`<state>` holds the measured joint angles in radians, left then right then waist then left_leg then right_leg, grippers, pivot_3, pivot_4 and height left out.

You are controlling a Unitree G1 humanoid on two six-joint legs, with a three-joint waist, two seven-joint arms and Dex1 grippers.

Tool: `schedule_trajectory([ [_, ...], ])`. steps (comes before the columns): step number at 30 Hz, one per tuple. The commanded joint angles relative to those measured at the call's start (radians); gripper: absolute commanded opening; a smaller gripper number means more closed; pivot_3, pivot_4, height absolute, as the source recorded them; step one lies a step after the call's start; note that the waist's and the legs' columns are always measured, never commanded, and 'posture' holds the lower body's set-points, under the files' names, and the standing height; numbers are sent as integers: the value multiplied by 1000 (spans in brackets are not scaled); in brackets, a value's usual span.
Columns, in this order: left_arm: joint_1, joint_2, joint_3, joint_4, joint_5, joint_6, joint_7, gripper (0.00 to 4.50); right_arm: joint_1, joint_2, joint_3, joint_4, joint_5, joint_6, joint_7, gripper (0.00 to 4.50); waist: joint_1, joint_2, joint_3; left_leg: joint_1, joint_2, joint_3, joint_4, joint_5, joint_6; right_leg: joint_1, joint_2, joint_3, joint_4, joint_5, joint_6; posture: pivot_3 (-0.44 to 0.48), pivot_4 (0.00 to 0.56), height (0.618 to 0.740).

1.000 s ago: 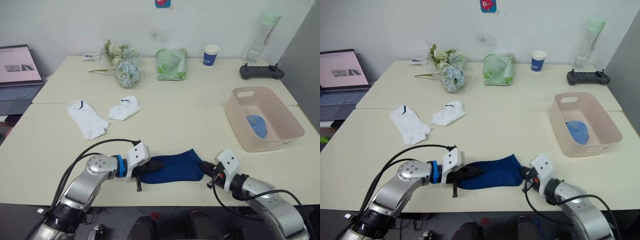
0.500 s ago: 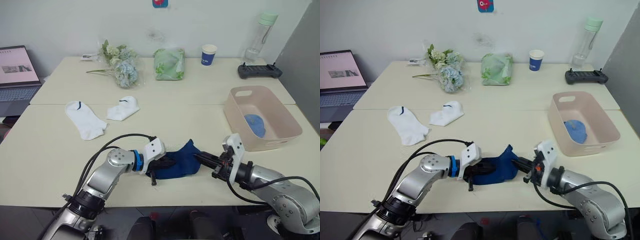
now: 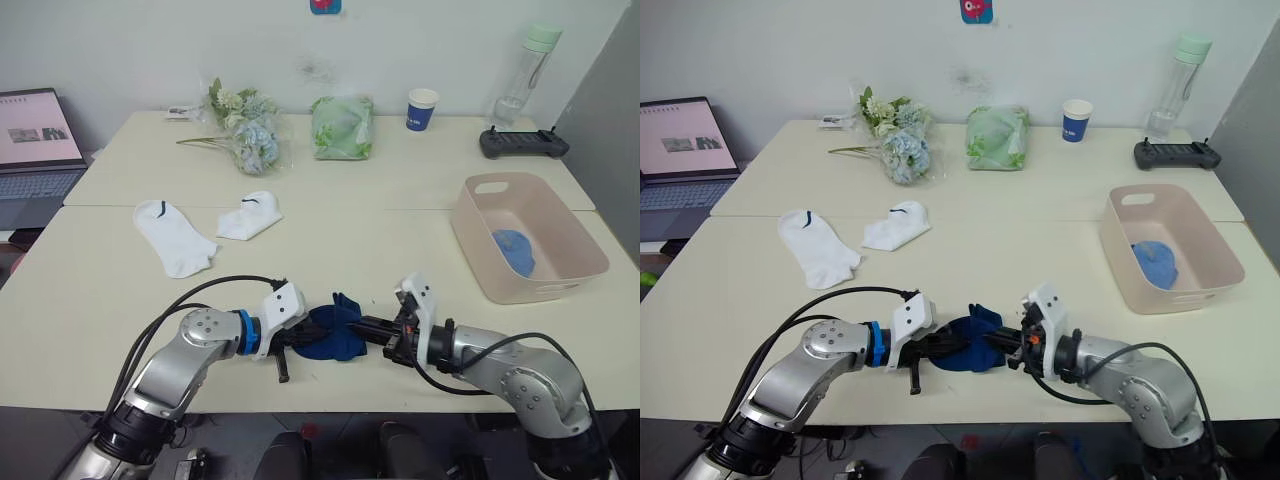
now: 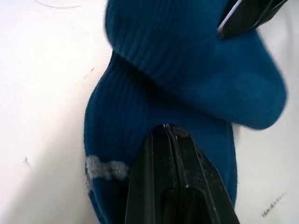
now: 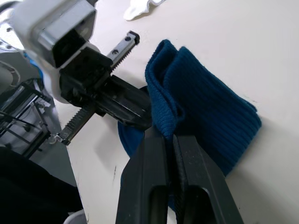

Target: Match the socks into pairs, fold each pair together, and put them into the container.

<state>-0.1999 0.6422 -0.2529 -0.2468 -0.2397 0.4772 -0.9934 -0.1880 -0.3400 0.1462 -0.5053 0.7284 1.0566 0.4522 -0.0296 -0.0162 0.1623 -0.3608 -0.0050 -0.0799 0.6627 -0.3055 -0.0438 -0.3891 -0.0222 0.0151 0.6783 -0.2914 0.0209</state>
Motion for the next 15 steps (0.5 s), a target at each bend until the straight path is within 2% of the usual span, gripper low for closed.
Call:
schedule_trajectory([
  [1,10,13,-4,-25,10,4,6,0,-55,32,32,42,-2,4,0,14,0,0,0,0,0,0,0,0,0,0,0,0,0,0,0,0,150,740],
  [4,13,12,5,-25,8,-2,11,0,-78,43,61,79,-9,10,12,14,-1,0,0,0,0,0,0,0,0,0,0,0,0,0,0,0,150,740],
  [7,30,27,61,-43,-20,-8,11,0,-87,64,59,95,5,16,8,14,-1,0,0,0,0,0,0,0,0,0,0,0,0,0,0,0,150,740],
  [8,40,36,92,-51,-37,-2,11,0,-91,67,43,81,25,19,12,596,-1,0,0,0,1,0,0,0,0,0,0,0,0,0,0,0,150,740],
  [10,55,51,158,-58,-69,7,18,0,-97,83,-13,48,96,38,18,1172,-2,0,0,0,1,0,0,0,0,-1,0,0,0,0,0,0,150,740],
  [12,61,55,202,-66,-98,21,27,0,-93,83,-58,15,163,42,39,1947,-1,1,1,0,2,-1,0,0,0,-1,0,-1,0,0,0,0,150,740],
  [15,46,61,285,-89,-169,74,36,0,-73,30,-102,-38,203,37,64,2946,1,1,1,0,1,-1,0,0,0,0,0,-1,0,0,0,0,150,740],
])
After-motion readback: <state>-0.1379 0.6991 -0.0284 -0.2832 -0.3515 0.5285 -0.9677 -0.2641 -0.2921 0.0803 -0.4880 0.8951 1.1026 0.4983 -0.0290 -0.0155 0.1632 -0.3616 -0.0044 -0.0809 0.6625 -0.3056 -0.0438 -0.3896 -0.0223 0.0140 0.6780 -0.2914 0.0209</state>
